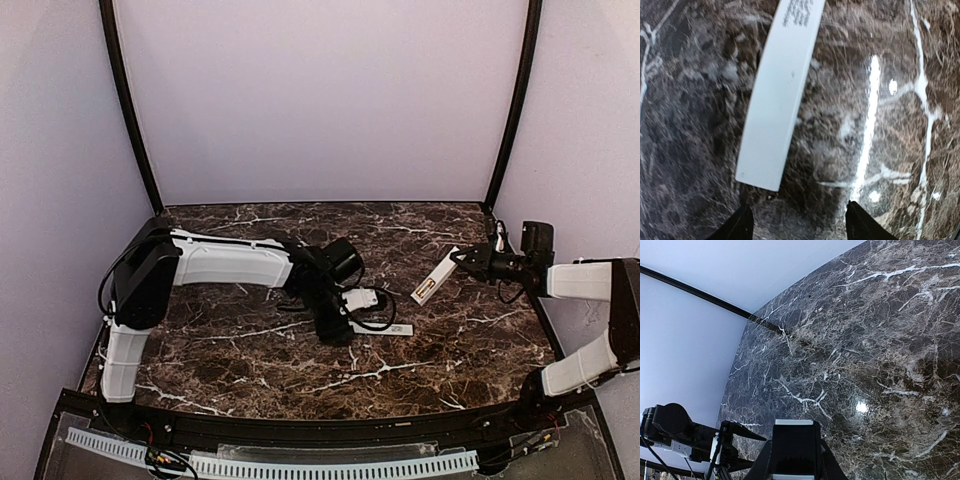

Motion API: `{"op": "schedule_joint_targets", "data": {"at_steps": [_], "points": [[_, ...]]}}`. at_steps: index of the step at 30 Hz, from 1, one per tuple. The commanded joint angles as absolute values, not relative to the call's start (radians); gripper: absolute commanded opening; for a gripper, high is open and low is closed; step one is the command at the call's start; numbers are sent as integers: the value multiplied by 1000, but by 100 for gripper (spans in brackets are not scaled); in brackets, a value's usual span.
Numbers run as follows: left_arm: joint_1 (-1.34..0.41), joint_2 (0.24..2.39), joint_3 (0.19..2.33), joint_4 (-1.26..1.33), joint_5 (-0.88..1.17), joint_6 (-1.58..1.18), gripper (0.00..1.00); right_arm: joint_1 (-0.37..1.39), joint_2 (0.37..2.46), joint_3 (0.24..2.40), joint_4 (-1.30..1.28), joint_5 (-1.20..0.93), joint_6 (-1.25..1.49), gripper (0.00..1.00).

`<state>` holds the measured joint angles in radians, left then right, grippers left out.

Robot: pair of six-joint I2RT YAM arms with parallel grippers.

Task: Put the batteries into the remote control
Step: Move the battery cover to the center of the board.

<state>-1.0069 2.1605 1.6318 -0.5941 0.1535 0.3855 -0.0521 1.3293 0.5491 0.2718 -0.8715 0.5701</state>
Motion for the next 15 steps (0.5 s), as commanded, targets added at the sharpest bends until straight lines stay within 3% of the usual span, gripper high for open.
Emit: {"op": "schedule_joint_targets", "data": {"at_steps": [1,6,15], "points": [[-1015,2218,1769,-537,206,412,65,-46,1316,551,286,-865,567,0],[-1023,2386,2000,-629,229,425,65,-45,1315,554,286,-863,566,0],[-1038,2525,2160,-669,267,429,67,-45,1321,557,281,-864,559,0]]}}
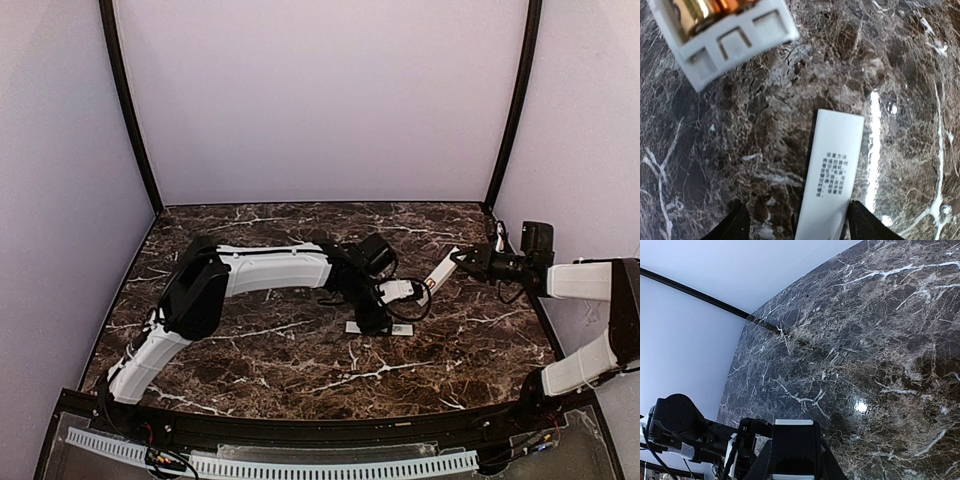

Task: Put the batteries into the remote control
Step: Move the battery cover to the center of the board.

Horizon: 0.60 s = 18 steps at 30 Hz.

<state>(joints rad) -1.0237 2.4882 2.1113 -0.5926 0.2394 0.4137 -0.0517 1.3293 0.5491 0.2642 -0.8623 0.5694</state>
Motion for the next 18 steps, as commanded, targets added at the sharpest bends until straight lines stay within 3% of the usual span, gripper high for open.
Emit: {"op": "schedule_joint_targets", "data": {"at_steps": [1,8,18], "points": [[-1040,2532,2165,-678,263,432,66,-45,1321,558,279,-862,557,0],[-1043,2547,2129,-839,239,459,40,-45,1338,559,288,-874,557,0],[-1012,2405,1844,-899,166,408,26,-7,1374,557,307,-875,561,0]]}}
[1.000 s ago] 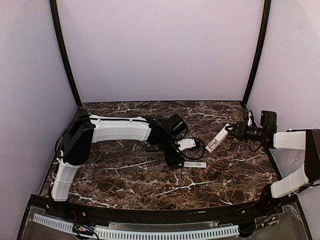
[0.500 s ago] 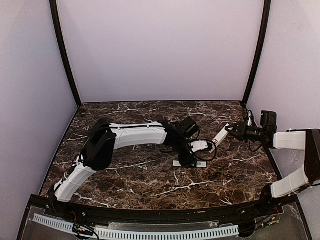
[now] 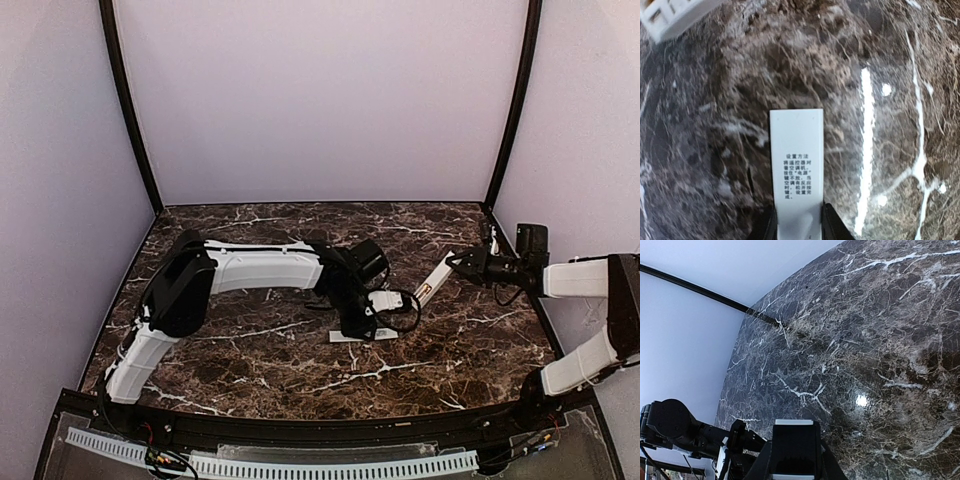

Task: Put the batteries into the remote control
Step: Move the battery cover to the center of the board.

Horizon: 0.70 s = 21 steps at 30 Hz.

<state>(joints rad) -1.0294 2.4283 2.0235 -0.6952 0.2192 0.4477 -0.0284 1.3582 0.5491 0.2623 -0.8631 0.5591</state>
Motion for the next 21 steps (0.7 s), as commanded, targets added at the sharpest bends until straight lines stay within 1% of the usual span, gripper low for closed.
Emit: {"op": "schedule_joint_targets", "data": {"at_steps": [1,3,9,15,19,20,21], "points": [[-1005,2387,1814,-889,156,403,26,-6,1376,557,309,-874,565,0],[-998,2305,1682,-874,139,385,26,35,1382,555,318,-865,571,0],[-956,2140,1418,-841,62,293,26,148,1424,534,394,-827,632,0],[-922,2006,1247,-835,-15,246,27,286,1494,505,516,-770,718,0],[-919,1949,1195,-821,-34,223,32,346,1528,499,565,-741,757,0],[-919,1942,1197,-817,-35,219,38,362,1536,499,574,-731,765,0],[-920,1939,1199,-815,-31,211,41,375,1543,500,580,-722,774,0]]}}
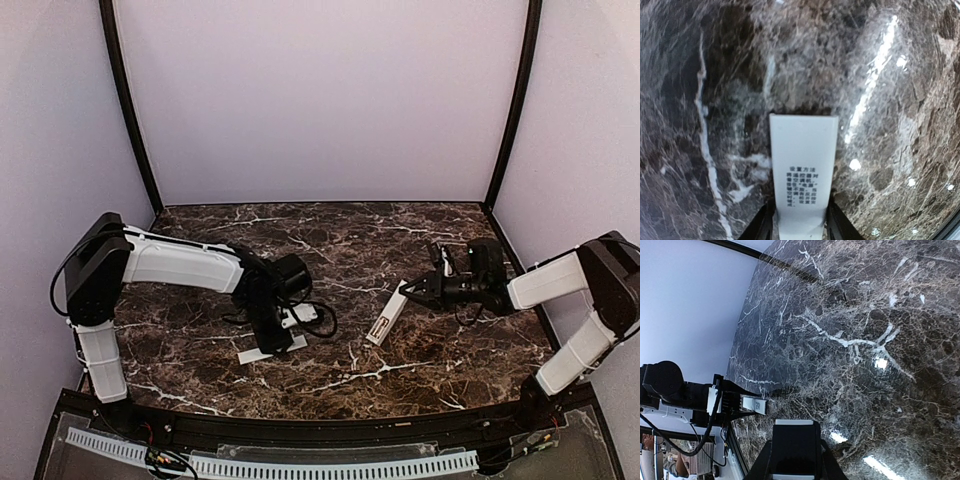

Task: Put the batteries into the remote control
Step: Move the battery cover to the center of the board, then pass from the right arm to the left

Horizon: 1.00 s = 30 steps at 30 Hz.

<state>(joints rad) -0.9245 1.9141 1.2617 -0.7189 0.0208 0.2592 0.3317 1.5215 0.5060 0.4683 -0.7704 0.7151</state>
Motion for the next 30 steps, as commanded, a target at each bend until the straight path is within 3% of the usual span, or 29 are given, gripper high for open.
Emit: {"op": "schedule_joint_targets", "data": {"at_steps": [1,4,13,22,30], "points": [[-921,1938,1203,-811,-30,208,45,395,1549,499,588,-711,781,0],[-925,1944,1216,-801,-48,200,51,421,1563,496,603,-691,800,0],[-928,1967,1227,-767,-56,196,53,488,1606,485,663,-638,862,0],[-971,1744,1176,-452,-5,95,76,552,1628,455,756,-577,946,1],[-1060,1804,1216,-288,27,-45,77,626,1659,442,827,-525,1004,5]]}}
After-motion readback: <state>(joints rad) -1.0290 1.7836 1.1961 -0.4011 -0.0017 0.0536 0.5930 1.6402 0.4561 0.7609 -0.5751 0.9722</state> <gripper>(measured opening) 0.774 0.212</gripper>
